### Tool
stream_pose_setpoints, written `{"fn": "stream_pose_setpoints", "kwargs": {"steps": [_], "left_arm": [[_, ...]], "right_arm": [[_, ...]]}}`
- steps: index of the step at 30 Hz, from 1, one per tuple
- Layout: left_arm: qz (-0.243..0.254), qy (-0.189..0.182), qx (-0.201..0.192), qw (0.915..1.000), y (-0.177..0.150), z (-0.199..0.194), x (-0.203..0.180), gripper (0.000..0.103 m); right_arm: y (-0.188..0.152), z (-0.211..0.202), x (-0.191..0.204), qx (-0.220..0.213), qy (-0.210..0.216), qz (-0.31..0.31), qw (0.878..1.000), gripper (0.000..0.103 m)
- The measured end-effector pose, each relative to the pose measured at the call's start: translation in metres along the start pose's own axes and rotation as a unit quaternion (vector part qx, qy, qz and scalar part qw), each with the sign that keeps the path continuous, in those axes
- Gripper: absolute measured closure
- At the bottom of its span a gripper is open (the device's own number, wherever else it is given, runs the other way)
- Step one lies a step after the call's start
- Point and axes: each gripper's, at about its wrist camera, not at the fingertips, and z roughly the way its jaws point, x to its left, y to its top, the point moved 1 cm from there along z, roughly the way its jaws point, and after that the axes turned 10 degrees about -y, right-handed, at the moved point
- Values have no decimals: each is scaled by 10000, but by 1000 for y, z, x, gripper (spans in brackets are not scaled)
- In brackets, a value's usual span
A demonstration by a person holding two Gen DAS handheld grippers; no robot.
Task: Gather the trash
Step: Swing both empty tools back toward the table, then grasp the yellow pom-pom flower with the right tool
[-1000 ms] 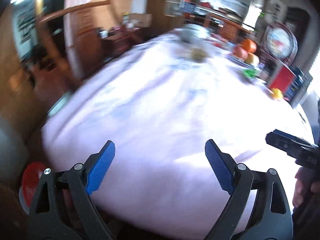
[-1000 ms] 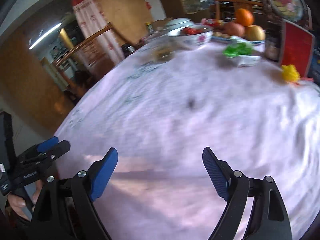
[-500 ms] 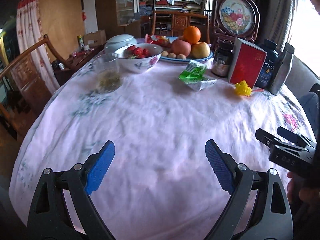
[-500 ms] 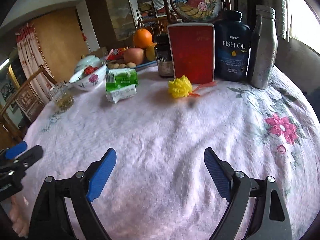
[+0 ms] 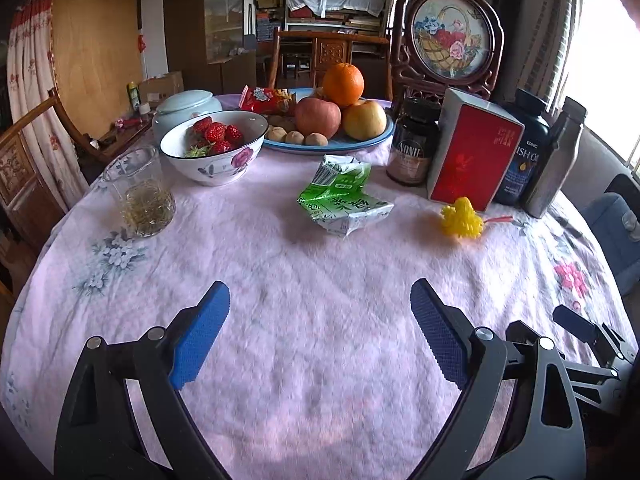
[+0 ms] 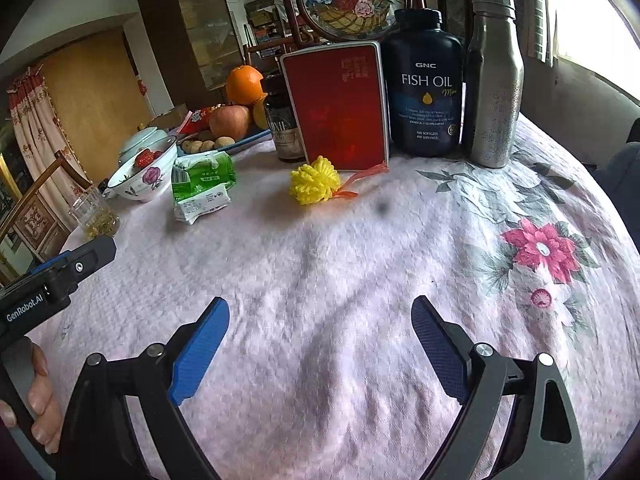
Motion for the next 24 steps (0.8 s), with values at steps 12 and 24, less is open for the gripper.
{"fn": "stream_pose_setpoints", "kwargs": {"steps": [12, 24], "left_arm": [[-61, 225, 10, 9997, -7, 18, 30, 14], [37, 155, 100, 9998, -9, 20, 24, 14]], "right_arm": [[19, 16, 12, -128, -477, -311, 9983, 12], [76, 84, 48, 32, -714, -828, 9940, 12]]}}
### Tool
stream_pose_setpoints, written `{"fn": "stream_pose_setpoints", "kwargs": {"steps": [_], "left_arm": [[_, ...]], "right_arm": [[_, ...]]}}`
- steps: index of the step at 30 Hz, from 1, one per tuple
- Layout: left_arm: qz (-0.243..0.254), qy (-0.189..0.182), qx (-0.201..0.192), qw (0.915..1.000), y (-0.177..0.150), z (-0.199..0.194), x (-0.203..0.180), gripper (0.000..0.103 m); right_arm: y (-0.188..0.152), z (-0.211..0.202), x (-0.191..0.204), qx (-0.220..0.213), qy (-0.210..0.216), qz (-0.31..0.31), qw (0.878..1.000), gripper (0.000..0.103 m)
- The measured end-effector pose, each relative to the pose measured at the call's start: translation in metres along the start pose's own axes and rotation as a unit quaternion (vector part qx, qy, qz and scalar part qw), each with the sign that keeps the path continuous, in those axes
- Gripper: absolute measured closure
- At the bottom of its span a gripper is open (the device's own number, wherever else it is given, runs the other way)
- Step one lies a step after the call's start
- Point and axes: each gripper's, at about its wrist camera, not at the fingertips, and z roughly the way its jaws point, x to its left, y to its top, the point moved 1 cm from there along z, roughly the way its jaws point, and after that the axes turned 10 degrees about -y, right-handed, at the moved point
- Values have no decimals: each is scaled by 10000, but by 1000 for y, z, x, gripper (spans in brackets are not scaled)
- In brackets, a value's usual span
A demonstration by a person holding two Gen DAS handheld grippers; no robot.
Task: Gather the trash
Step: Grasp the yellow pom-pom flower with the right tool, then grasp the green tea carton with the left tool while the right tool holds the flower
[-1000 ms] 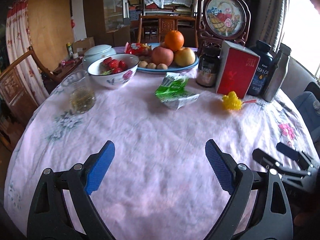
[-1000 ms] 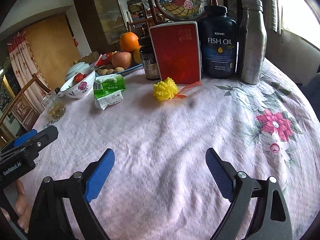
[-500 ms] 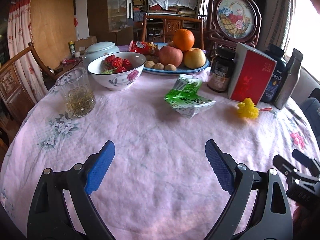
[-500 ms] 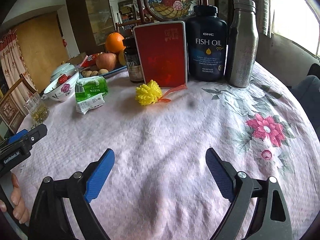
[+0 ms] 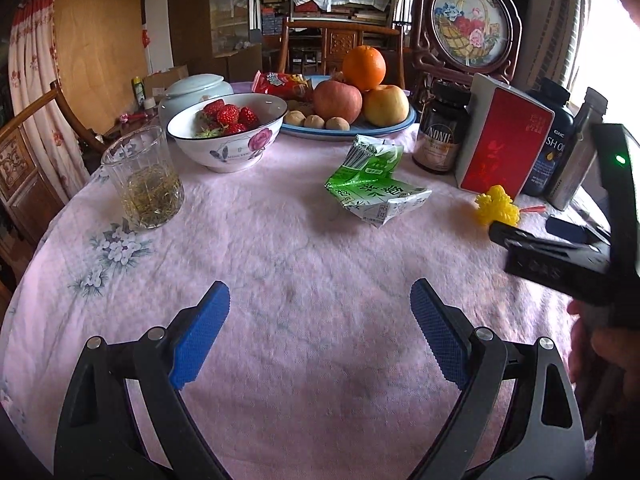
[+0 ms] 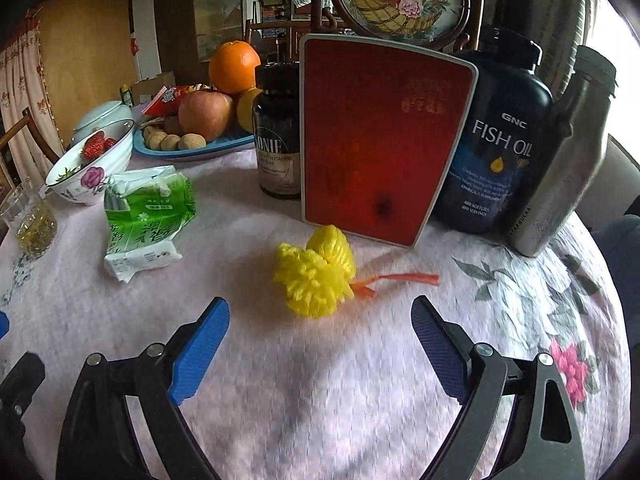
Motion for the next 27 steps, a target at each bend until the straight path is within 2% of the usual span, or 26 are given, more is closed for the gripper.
{"fn": "stream_pose_setpoints", "kwargs": {"steps": [4, 6, 7, 8, 9, 11, 12, 15, 23, 27], "left_arm": [[-35, -34, 21, 10000, 1, 0, 0, 14], [-35, -12, 11, 10000, 1, 0, 1, 14], [-44, -14, 9, 10000, 1, 0, 1, 14], [-54, -19, 15, 10000, 1, 0, 1, 14], [-59, -24, 19, 10000, 1, 0, 1, 14], [-35, -12, 23, 10000, 1, 1, 1, 14], [-19, 23, 17, 10000, 1, 1, 1, 14], [-53, 33, 39, 10000, 1, 3, 3, 14], [-15, 90, 50, 9999, 0, 4, 2, 14], [26, 188, 38, 9998, -1, 7, 5, 14]], "right_arm": [[9, 18, 12, 141, -35, -99, 9998, 15], [11, 25, 17, 205, -64, -145, 9997, 24], [12, 28, 18, 251, -35, -136, 9996, 35], [13, 30, 18, 304, -14, -113, 9995, 50], [13, 32, 17, 374, 2, -70, 9993, 58], [10, 33, 12, 499, 106, 121, 9986, 90], [9, 32, 11, 506, 95, 142, 9986, 97], [1, 16, 2, 387, 100, 243, 9989, 100], [-47, -45, -34, 266, 668, 676, 9951, 100], [-62, -51, -43, 301, 842, 868, 9922, 100]]}}
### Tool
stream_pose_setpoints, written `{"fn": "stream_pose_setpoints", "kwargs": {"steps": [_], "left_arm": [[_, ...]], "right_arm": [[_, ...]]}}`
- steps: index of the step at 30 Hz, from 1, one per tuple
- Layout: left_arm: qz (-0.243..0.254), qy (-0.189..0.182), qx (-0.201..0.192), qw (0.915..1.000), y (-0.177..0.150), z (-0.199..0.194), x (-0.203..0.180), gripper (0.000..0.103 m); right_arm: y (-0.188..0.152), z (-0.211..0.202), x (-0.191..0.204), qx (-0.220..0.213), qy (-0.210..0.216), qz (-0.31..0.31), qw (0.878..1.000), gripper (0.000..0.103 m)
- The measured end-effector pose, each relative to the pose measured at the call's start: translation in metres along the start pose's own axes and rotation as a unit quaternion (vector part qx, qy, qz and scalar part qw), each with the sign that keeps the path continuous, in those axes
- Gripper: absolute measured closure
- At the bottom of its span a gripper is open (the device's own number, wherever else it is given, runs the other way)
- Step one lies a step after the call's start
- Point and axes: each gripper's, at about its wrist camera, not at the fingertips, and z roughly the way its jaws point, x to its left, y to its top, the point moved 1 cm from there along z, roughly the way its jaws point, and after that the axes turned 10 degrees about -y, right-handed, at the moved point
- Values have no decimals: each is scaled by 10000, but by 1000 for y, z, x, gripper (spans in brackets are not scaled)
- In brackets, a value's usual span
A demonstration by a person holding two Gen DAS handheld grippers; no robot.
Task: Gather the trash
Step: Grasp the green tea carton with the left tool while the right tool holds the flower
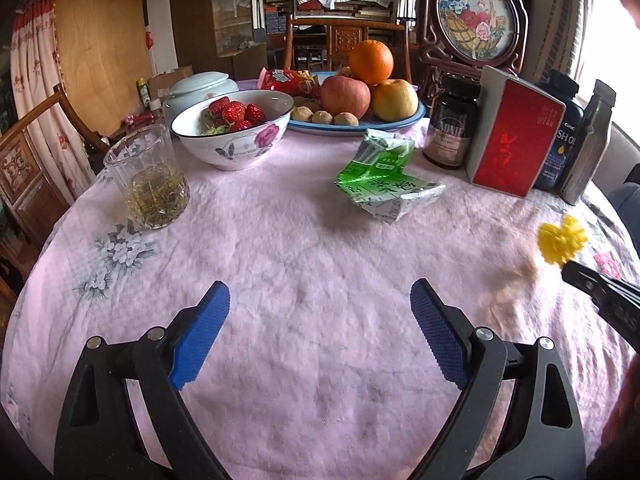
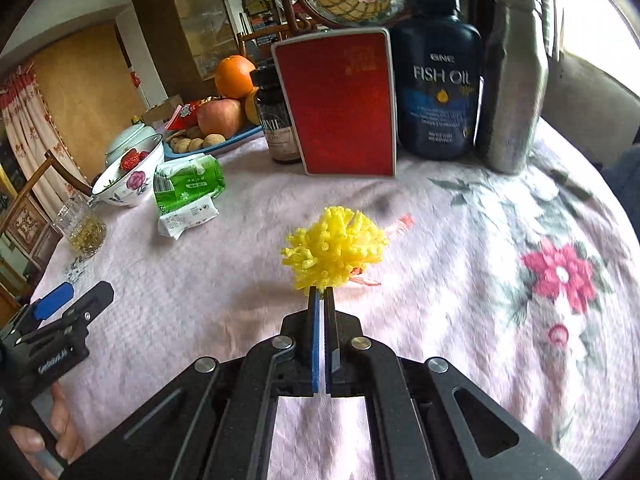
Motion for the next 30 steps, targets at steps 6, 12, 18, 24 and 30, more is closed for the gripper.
{"fn": "stream_pose_setpoints", "kwargs": {"steps": [6, 12, 18, 24, 30], "left_arm": [[-458, 124, 186, 9987, 6, 8, 18, 15], [-84, 89, 278, 9995, 38, 31, -3, 15], [-205, -244, 208, 9993, 76, 50, -15, 15], [283, -288, 563, 9976, 95, 89, -23, 15], [399, -444, 753, 9954, 108, 114, -8, 31]], "right_arm": [[0, 6, -6, 129, 268, 49, 9995, 100], [1, -8, -8, -33, 475, 71, 9988, 100], [-1, -2, -5, 156, 606, 96, 9980, 100], [-2, 0, -1, 225, 770, 129, 9967, 100], [-6, 9, 6, 399, 833, 45, 9957, 100]]}}
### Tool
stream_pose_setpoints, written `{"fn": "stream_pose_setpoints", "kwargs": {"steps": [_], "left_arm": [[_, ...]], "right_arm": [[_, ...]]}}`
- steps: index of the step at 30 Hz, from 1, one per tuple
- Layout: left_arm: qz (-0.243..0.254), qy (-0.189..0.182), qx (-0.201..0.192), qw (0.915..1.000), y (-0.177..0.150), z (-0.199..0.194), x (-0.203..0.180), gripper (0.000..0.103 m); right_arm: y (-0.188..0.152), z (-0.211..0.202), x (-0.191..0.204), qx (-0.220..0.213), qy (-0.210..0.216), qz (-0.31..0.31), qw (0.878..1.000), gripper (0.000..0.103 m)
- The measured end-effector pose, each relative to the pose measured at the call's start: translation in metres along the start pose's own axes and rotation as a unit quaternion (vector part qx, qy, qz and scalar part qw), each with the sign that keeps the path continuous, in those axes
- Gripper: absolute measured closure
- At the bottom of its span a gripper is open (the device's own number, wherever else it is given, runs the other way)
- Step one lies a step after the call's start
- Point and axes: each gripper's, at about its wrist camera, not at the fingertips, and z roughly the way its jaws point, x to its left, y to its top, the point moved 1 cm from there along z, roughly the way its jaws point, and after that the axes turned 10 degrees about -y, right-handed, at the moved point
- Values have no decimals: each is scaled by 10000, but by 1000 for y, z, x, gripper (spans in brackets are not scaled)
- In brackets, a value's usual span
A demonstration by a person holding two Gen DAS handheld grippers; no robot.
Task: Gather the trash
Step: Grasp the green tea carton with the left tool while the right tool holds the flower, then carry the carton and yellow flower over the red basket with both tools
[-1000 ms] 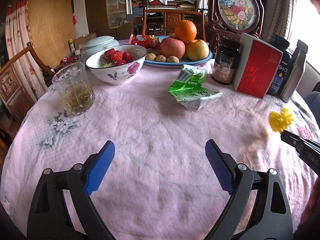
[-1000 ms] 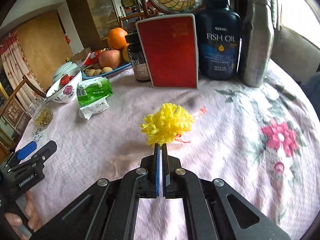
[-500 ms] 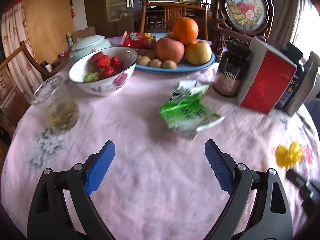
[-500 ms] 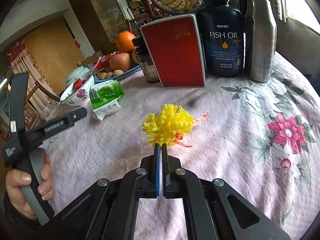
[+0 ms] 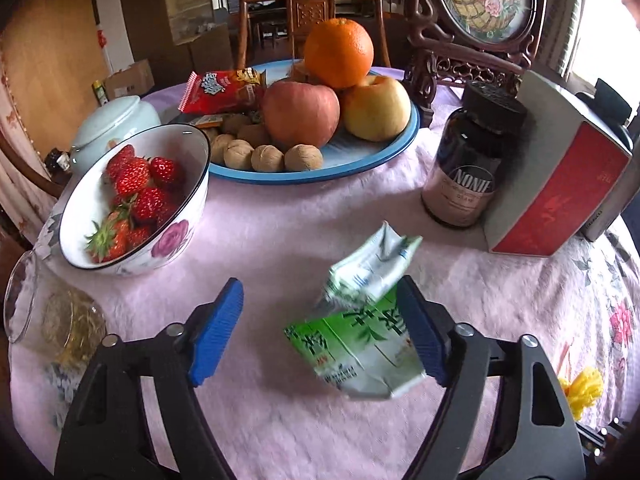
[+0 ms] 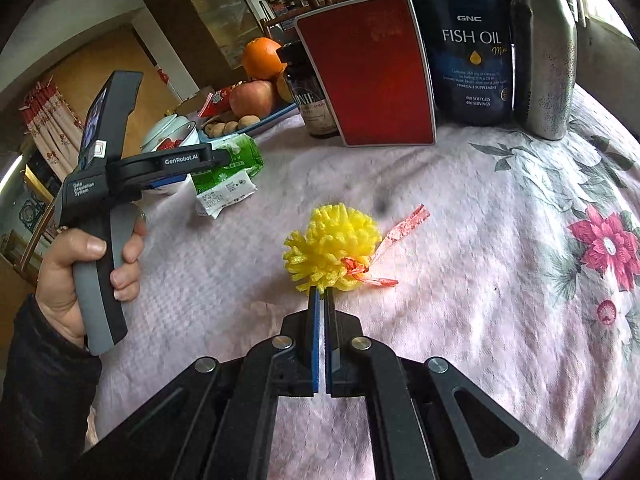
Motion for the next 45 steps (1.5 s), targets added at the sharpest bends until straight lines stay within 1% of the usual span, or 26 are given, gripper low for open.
{"fn": "stream_pose_setpoints", "kwargs": {"steps": [4, 5, 7, 8, 9, 10, 11, 14, 16, 21, 23, 26, 28, 31, 34, 37, 40, 42, 43, 45], "left_arm": [[150, -28, 118, 9998, 5, 15, 3, 37], [239, -27, 161, 9996, 5, 18, 1, 42], [407, -46, 251, 9988, 1, 25, -4, 60], [460, -153, 232, 9986, -1, 24, -7, 72], [495, -155, 206, 9984, -2, 23, -9, 85], [533, -127, 203, 9983, -4, 22, -13, 91], [527, -87, 190, 9984, -5, 20, -15, 93], [486, -67, 68, 9988, -13, 6, -20, 94], [544, 55, 35, 9985, -20, -6, -26, 94], [645, 325, -260, 9971, -45, -56, -36, 94], [518, 493, -379, 9967, -64, -78, -36, 94], [286, 509, -393, 9975, -91, -102, -33, 94], [209, 590, -434, 9971, -111, -119, -32, 94], [24, 642, -534, 9965, -137, -145, -27, 94], [-143, 595, -649, 9960, -160, -170, -25, 94], [-261, 595, -754, 9950, -182, -192, -20, 94], [-428, 586, -822, 9940, -201, -208, -11, 94], [-478, 685, -885, 9926, -214, -218, -6, 94], [-521, 761, -948, 9912, -226, -226, -3, 94], [-651, 730, -990, 9903, -246, -239, 5, 94]], "right_arm": [[-1, 2, 1, 39, 33, 8, 10000, 100], [-1, 2, 1, 30, 23, 11, 10000, 100], [0, 2, 0, 25, 22, 32, 10000, 100], [0, 2, 0, 31, 19, 40, 10000, 100], [0, 3, 0, 39, 16, 48, 10000, 100], [0, 3, 0, 45, 16, 50, 10000, 100], [0, 3, 0, 46, 19, 51, 10000, 100], [0, 1, 1, 32, 30, 53, 10000, 100], [-1, -2, 0, 0, 39, 49, 10000, 100], [-1, -11, -2, -144, 35, 56, 9999, 100], [-1, -14, -3, -189, 48, 67, 9998, 100], [-1, -22, -1, -333, -34, -12, 9994, 100], [-1, -27, 1, -412, -17, -57, 9991, 100], [-5, -30, 5, -395, 27, -62, 9992, 100], [-19, -34, 15, -385, 11, -179, 9991, 100], [-39, -39, 29, -323, 112, -297, 9990, 100], [-64, -49, 48, -204, 453, -408, 9979, 100], [-79, -57, 63, -122, 697, -528, 9961, 100], [-87, -61, 73, -96, 808, -636, 9947, 100], [-100, -70, 93, -96, 956, -867, 9916, 101]]}}
